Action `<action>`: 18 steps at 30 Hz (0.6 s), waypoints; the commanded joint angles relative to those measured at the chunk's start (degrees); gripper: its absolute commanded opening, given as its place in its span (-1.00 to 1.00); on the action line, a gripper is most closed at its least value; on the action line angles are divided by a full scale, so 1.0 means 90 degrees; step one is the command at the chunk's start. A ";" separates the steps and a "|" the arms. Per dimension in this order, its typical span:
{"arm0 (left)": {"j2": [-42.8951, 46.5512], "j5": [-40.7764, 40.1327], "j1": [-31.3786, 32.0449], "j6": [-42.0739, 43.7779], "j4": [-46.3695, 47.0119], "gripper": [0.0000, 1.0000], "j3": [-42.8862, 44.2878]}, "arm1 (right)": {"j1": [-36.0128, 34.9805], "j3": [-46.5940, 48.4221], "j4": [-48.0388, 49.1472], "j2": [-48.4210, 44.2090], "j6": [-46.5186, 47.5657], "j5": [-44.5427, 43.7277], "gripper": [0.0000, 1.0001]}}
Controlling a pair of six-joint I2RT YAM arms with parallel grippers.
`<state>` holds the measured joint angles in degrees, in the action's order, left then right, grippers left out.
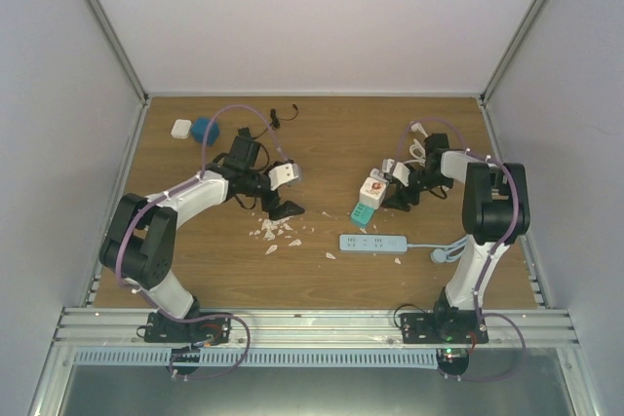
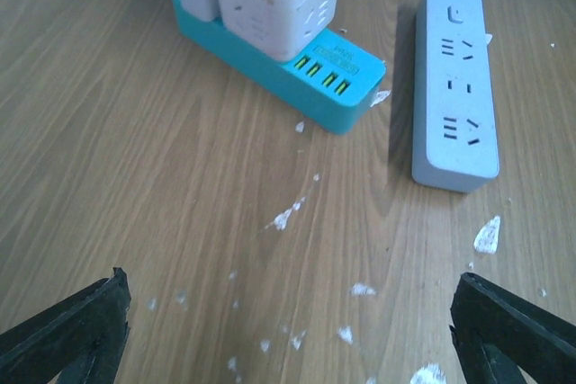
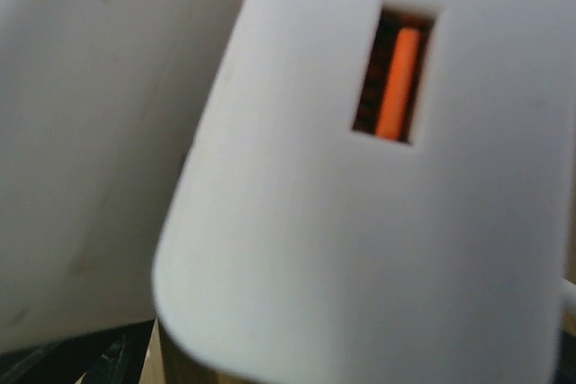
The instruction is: Pull the plug off the socket
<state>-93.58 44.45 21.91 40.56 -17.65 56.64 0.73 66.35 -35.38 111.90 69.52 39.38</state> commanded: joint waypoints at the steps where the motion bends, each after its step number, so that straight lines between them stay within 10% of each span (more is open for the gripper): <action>1: -0.0191 -0.0741 0.0526 -0.0502 0.0760 0.94 0.0000 | -0.0475 -0.0019 0.0020 -0.0027 -0.0477 -0.0060 0.68; 18: -0.0581 -0.2120 0.1603 -0.1462 0.2034 0.92 -0.0384 | -0.1600 -0.0317 0.1239 0.0039 -0.2743 -0.0410 0.67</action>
<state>-99.15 29.23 34.48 29.65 -4.78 55.64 -10.83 65.58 -26.44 111.79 52.21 36.29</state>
